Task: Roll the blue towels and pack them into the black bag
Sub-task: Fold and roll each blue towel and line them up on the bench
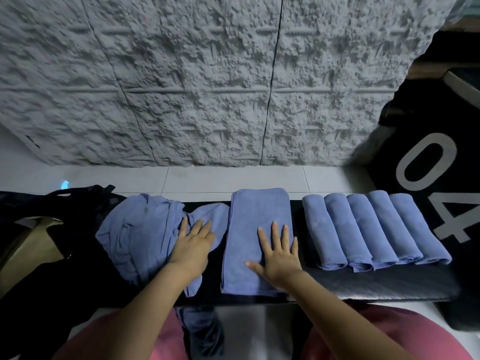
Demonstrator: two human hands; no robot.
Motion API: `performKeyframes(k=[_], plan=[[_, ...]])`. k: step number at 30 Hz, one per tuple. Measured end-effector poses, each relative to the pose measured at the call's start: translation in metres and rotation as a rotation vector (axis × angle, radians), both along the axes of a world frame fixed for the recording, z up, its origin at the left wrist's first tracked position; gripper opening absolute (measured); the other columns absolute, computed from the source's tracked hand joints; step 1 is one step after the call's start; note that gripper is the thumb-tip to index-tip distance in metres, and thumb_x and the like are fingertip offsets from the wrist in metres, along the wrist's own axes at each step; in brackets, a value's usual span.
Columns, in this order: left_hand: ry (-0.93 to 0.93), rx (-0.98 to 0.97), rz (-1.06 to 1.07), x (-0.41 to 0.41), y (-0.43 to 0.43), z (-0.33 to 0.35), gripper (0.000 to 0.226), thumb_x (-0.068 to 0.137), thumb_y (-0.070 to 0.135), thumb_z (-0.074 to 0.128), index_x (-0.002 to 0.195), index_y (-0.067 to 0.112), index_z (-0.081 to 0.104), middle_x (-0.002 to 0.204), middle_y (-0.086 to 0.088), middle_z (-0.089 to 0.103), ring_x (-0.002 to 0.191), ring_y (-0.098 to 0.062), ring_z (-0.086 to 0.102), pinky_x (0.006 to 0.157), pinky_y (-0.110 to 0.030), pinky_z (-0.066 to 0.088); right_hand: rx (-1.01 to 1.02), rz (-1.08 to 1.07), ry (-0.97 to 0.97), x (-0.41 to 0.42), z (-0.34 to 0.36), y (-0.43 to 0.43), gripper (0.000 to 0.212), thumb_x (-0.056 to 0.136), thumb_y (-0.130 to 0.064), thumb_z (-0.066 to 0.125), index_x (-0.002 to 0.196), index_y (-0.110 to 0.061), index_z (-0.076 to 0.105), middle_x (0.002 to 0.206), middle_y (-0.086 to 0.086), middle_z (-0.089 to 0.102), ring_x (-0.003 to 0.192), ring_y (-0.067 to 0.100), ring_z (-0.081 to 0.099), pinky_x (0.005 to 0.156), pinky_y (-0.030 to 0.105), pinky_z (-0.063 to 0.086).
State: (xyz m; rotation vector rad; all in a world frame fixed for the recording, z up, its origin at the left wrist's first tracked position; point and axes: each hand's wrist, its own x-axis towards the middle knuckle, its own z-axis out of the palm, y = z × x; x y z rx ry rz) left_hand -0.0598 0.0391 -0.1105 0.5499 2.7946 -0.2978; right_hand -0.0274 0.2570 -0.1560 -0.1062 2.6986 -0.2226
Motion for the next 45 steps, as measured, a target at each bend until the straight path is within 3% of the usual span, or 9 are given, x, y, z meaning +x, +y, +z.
performKeyframes(k=[2, 6, 9, 12, 22, 28, 36, 41, 45], plan=[[0.053, 0.152, -0.029, 0.006, 0.003, -0.001, 0.061, 0.090, 0.020, 0.050, 0.146, 0.014, 0.026, 0.159, -0.004, 0.008, 0.146, -0.022, 0.002, 0.114, -0.046, -0.015, -0.032, -0.012, 0.012, -0.017, 0.000, -0.008, 0.123, 0.040, -0.090, -0.026, 0.146, -0.029, -0.022, 0.141, 0.006, -0.042, 0.137, 0.037, -0.032, 0.111, 0.058, -0.010], [0.038, 0.474, -0.192, 0.021, 0.019, -0.001, 0.047, 0.089, 0.016, 0.055, 0.136, 0.014, 0.047, 0.151, -0.003, 0.031, 0.139, -0.019, 0.027, 0.117, -0.029, 0.011, -0.093, -0.018, -0.025, -0.034, 0.012, -0.007, 0.084, 0.085, -0.074, 0.022, 0.151, -0.030, -0.006, 0.156, 0.004, -0.024, 0.142, 0.031, -0.025, 0.114, 0.053, -0.009], [-0.054, 0.479, -0.222, 0.026, 0.025, -0.006, 0.040, 0.089, 0.019, 0.058, 0.129, 0.016, 0.052, 0.134, 0.003, 0.042, 0.125, -0.016, 0.038, 0.105, -0.027, 0.031, -0.253, -0.097, 0.117, -0.019, 0.018, 0.015, 0.054, 0.096, -0.043, 0.046, 0.143, -0.019, 0.036, 0.156, 0.004, 0.022, 0.144, 0.027, 0.017, 0.115, 0.043, 0.018], [-0.093, 0.475, -0.213, 0.025, 0.027, -0.012, 0.036, 0.086, 0.017, 0.063, 0.122, 0.016, 0.054, 0.123, 0.004, 0.045, 0.116, -0.016, 0.042, 0.097, -0.028, 0.038, -0.399, -0.331, 0.305, 0.017, 0.023, 0.032, 0.017, 0.087, -0.009, 0.056, 0.102, -0.011, 0.064, 0.108, 0.007, 0.057, 0.101, 0.030, 0.057, 0.085, 0.034, 0.045], [-0.136, 0.613, -0.118, 0.033, 0.020, -0.018, 0.025, 0.087, 0.015, 0.064, 0.111, 0.014, 0.058, 0.117, 0.005, 0.046, 0.113, -0.013, 0.043, 0.098, -0.023, 0.036, -0.588, -0.653, 0.323, 0.071, 0.012, 0.017, 0.025, 0.073, -0.010, 0.076, 0.086, -0.013, 0.055, 0.082, 0.003, 0.058, 0.068, 0.015, 0.052, 0.059, 0.011, 0.038], [-0.116, 0.622, -0.115, 0.036, 0.019, -0.020, 0.021, 0.087, 0.015, 0.063, 0.107, 0.015, 0.058, 0.115, 0.006, 0.046, 0.110, -0.010, 0.042, 0.096, -0.018, 0.034, -0.249, -0.484, 0.388, 0.070, 0.012, 0.005, 0.034, 0.076, -0.027, 0.073, 0.093, -0.018, 0.046, 0.098, -0.002, 0.043, 0.087, 0.021, 0.047, 0.054, 0.032, 0.037], [-0.103, 0.602, -0.121, 0.039, 0.020, -0.023, 0.025, 0.087, 0.018, 0.063, 0.111, 0.019, 0.056, 0.117, 0.010, 0.042, 0.110, -0.008, 0.040, 0.096, -0.021, 0.038, 0.058, -0.218, 0.465, 0.052, 0.019, 0.003, 0.029, 0.058, -0.019, 0.078, 0.077, -0.015, 0.056, 0.077, 0.003, 0.053, 0.059, 0.025, 0.053, 0.034, 0.028, 0.031], [-0.099, 0.596, -0.125, 0.039, 0.021, -0.024, 0.024, 0.086, 0.016, 0.062, 0.110, 0.018, 0.056, 0.118, 0.009, 0.042, 0.110, -0.008, 0.040, 0.096, -0.022, 0.039, -0.112, -0.367, 0.324, 0.062, 0.017, 0.009, 0.023, 0.083, -0.006, 0.049, 0.104, -0.014, 0.051, 0.106, 0.002, 0.046, 0.094, 0.027, 0.054, 0.058, 0.034, 0.037], [-0.101, 0.601, -0.121, 0.042, 0.021, -0.024, 0.024, 0.087, 0.016, 0.062, 0.110, 0.016, 0.056, 0.118, 0.009, 0.041, 0.111, -0.008, 0.039, 0.097, -0.022, 0.039, -0.318, -0.339, 0.320, 0.071, 0.013, 0.023, 0.027, 0.082, -0.011, 0.060, 0.107, -0.019, 0.055, 0.109, -0.004, 0.047, 0.098, 0.020, 0.049, 0.070, 0.035, 0.048]])
